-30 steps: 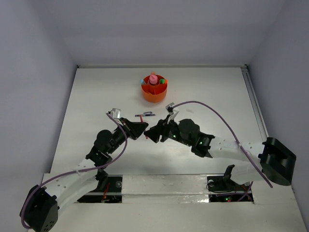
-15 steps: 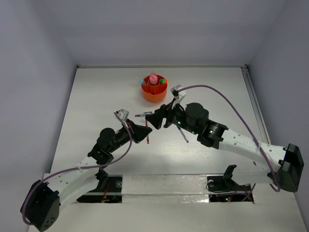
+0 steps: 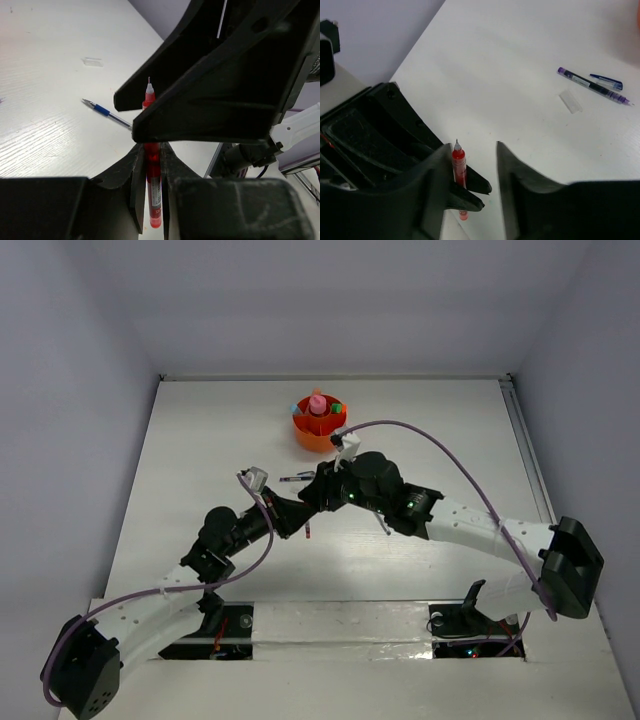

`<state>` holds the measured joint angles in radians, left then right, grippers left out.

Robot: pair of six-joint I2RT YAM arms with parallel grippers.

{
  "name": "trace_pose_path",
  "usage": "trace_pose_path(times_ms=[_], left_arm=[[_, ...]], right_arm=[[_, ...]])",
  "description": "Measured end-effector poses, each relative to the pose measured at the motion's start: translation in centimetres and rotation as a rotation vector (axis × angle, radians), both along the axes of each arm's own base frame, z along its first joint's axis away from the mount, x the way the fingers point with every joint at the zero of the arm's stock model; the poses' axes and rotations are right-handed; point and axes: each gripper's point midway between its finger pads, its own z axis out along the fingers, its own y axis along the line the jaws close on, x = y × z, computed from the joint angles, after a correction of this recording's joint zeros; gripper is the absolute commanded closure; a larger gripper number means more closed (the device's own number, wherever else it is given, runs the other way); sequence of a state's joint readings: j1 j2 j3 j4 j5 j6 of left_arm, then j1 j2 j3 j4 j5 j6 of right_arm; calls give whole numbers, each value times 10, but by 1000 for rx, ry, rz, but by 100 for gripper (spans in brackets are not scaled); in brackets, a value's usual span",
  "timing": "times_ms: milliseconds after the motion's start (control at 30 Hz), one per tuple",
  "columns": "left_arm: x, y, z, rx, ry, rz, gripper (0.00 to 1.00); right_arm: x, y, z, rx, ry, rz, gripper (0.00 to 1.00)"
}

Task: Sort the stationery into containers
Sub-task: Pick up the pen cap from the center of the board.

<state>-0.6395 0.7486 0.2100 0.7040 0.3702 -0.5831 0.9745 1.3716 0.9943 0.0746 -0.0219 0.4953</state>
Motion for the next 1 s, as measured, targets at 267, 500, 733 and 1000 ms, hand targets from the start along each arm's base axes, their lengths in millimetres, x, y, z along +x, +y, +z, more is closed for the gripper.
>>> trace_pose_path(times_ms=[267, 500, 733, 1000], left_arm=[[2, 1, 0, 0, 2, 13, 84], [2, 1, 2, -5, -5, 12, 58], [2, 0, 2, -5, -6, 9, 60], [2, -2, -6, 11, 13, -4, 61]], right_arm=[[-5, 7, 2, 36, 36, 24, 100], [7, -5, 6, 33, 20, -39, 100], [25, -25, 21, 53, -7, -101, 100], [19, -23, 18, 46, 13, -65, 100]])
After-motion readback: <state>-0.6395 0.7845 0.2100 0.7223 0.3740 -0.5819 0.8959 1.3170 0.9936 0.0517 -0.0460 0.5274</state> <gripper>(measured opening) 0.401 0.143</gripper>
